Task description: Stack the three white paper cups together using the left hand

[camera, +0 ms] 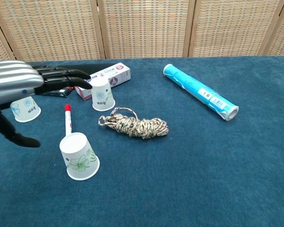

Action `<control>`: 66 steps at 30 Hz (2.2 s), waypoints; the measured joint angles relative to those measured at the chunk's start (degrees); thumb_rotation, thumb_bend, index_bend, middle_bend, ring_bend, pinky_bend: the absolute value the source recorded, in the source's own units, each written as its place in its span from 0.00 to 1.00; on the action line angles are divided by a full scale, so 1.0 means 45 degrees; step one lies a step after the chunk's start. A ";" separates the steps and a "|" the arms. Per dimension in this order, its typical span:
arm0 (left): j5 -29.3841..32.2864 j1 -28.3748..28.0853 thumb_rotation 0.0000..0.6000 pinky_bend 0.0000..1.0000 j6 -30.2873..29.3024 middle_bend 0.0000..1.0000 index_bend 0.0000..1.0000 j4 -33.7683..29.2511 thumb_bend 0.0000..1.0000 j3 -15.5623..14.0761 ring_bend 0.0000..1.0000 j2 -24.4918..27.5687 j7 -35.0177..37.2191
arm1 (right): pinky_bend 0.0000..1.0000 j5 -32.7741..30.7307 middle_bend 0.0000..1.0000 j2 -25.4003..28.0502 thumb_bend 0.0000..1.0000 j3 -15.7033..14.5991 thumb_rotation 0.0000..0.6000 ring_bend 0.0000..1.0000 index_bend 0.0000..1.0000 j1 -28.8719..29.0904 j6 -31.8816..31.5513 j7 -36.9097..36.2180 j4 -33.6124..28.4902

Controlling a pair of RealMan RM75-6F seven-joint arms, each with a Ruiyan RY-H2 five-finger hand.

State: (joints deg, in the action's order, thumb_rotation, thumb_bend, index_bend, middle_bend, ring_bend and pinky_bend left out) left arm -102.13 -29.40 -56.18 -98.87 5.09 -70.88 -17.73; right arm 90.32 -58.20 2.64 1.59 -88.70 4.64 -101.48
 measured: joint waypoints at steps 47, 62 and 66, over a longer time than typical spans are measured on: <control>0.7273 -0.3934 1.00 0.41 0.1895 0.42 0.53 0.1817 0.15 0.2729 0.45 -0.1729 -0.1799 | 0.00 -0.1712 0.00 0.0002 0.00 0.0629 1.00 0.00 0.00 0.0233 0.0651 -0.0623 0.0474; 1.3635 -0.6797 1.00 0.39 0.2555 0.42 0.51 0.4602 0.14 0.3434 0.45 -0.2845 -0.4238 | 0.00 -0.2349 0.00 0.0116 0.00 0.0827 1.00 0.00 0.00 0.0306 0.1007 -0.1047 0.0732; 1.4227 -0.7059 1.00 0.38 0.2556 0.42 0.51 0.4700 0.14 0.3172 0.45 -0.2818 -0.4427 | 0.00 -0.2320 0.00 0.0126 0.00 0.0827 1.00 0.00 0.00 0.0283 0.0945 -0.1052 0.0714</control>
State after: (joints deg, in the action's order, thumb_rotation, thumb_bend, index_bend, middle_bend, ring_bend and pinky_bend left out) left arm -38.11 -61.17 -44.68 -77.72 19.37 -83.56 -37.65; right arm 79.88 -57.63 6.37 2.86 -84.45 -0.09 -98.26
